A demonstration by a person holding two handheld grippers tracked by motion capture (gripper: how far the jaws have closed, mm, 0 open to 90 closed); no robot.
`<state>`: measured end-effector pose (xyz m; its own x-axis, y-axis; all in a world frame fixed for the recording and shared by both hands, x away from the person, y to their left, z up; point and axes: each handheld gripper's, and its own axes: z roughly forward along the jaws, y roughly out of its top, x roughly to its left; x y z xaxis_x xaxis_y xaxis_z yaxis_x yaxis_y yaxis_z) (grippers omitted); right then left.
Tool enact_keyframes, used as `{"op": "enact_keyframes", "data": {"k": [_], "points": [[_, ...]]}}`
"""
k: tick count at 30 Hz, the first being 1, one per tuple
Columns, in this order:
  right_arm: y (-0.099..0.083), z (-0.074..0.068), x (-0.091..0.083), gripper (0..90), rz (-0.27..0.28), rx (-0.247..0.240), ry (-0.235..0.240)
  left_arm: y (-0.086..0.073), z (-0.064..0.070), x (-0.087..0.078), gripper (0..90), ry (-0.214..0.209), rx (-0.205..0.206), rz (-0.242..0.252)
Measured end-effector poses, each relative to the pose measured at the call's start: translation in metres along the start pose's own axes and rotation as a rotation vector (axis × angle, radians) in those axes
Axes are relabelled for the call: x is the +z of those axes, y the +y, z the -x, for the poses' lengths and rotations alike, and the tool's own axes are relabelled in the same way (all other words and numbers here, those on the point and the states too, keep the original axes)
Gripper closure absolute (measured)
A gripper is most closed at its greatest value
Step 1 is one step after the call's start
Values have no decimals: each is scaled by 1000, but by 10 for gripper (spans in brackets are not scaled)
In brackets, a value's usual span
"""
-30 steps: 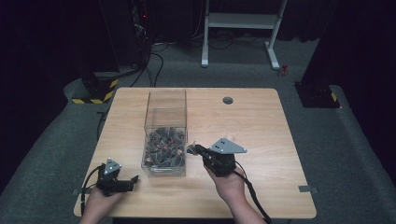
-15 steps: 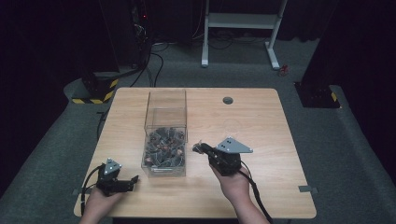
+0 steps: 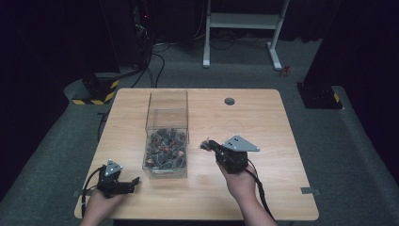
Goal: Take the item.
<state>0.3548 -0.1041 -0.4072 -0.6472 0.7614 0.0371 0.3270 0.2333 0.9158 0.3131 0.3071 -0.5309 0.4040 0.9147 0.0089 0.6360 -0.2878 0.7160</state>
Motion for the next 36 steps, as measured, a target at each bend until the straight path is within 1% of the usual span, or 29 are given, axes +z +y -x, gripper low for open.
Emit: {"op": "enact_keyframes", "data": {"k": [7,12,17,22,28,36], "points": [[2,12,1,900,-13,10,-39,0,0,0,38,-1,0,0],[2,21,2,900,-12,13,-67,0,0,0,38,-1,3,-1],[3,33,3,900,-21,23,-98,0,0,0,38,-1,3,-2],[5,43,5,900,-25,20,-124,0,0,0,38,-1,3,-1],[9,56,9,900,-34,26,-150,0,0,0,38,-1,3,-1],[10,67,14,900,-41,39,-174,0,0,0,38,-2,3,-1]]}}
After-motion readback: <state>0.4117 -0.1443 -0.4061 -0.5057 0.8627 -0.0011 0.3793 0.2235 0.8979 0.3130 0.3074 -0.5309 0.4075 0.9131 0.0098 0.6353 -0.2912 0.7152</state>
